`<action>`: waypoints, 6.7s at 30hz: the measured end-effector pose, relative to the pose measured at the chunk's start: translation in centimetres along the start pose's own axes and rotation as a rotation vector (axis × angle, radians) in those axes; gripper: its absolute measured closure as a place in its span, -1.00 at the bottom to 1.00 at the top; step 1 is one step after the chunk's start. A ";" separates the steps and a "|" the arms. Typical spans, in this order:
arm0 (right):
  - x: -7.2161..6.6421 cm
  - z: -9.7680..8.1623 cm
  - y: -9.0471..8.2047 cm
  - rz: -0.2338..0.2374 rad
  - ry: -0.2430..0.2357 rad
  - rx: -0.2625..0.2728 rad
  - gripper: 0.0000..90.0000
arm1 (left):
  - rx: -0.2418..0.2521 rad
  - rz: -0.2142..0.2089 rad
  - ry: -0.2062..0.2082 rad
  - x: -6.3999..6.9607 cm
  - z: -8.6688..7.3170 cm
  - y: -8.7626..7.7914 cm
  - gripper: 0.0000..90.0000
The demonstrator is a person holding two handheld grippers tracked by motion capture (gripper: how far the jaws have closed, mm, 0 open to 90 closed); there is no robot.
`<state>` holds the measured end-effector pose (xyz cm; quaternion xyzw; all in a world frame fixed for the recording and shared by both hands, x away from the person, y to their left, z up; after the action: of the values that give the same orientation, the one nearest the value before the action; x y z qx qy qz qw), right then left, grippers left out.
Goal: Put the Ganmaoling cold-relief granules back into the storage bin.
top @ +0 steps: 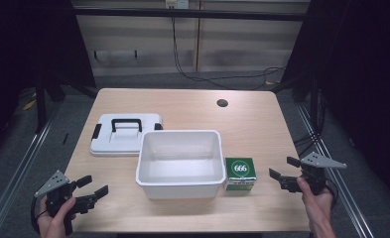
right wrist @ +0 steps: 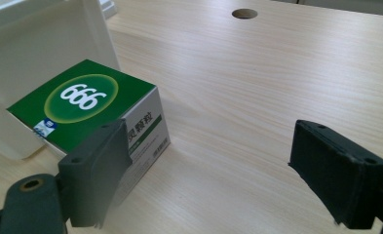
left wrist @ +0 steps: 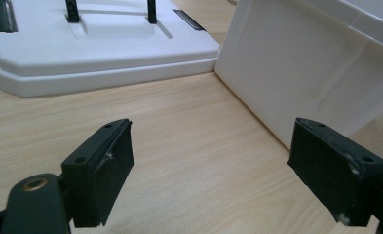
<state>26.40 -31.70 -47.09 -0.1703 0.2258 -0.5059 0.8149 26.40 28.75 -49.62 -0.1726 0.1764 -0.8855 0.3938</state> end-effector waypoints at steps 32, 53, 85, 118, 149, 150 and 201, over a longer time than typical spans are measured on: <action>-3.6 3.1 0.2 0.139 -0.210 -0.145 -0.67 | 0.001 0.001 0.010 0.2 0.0 -0.1 -0.64; -6.5 6.0 2.0 0.224 -0.439 -0.336 -0.70 | -0.005 -0.016 0.032 0.6 0.0 0.1 -0.65; -9.1 9.6 6.0 0.335 -0.586 -0.534 -0.70 | 0.007 -0.021 0.018 0.5 0.1 0.0 -0.65; -10.9 7.3 9.1 0.350 -0.892 -0.858 -0.81 | 0.004 -0.016 0.018 0.4 0.0 0.0 -0.65; -10.3 4.7 10.5 0.317 -0.993 -1.005 -0.74 | 0.003 -0.009 0.005 0.2 -0.2 -0.1 -0.65; -10.2 4.6 10.6 0.323 -0.999 -1.010 -0.74 | 0.004 -0.009 0.005 0.3 -0.1 -0.1 -0.65; -10.4 6.6 10.2 0.320 -0.969 -1.063 -0.64 | 0.005 -0.017 0.005 0.4 -0.1 -0.1 -0.65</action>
<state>33.58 -17.59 -44.70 -0.7116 0.0772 -0.0709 0.6947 26.09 28.53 -49.61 -0.1707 0.1736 -0.8897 0.3862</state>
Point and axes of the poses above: each handheld gripper's, and its own axes: y roughly forward along the jaws, z roughly out of its top, x roughly to its right, the point moved 5 cm from there along y, roughly forward along the jaws, and after that the axes turned 7 degrees about y, right-handed, at the moved point
